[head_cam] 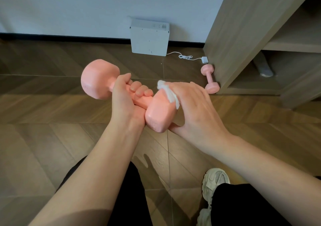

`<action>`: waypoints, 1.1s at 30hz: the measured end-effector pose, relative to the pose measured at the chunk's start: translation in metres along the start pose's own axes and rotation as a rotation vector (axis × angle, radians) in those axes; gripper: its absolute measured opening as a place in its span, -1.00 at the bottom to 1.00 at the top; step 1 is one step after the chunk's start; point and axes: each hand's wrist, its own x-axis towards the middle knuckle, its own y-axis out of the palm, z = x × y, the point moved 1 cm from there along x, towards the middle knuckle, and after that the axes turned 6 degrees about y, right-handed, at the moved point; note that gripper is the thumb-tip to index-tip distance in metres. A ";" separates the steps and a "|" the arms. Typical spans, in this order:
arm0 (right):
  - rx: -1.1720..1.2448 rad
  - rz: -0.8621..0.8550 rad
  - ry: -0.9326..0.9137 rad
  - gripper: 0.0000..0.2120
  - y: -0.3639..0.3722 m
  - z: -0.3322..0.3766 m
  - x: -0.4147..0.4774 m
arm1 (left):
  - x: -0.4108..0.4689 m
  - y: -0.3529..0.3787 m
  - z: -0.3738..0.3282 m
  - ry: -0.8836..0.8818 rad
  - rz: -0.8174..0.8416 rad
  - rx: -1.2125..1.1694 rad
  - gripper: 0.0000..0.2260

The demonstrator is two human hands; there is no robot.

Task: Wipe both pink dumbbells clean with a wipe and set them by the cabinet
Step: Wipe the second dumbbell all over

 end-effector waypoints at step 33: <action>0.301 0.430 0.200 -0.63 0.002 -0.005 -0.002 | 0.013 -0.019 -0.006 -0.026 0.355 0.500 -0.65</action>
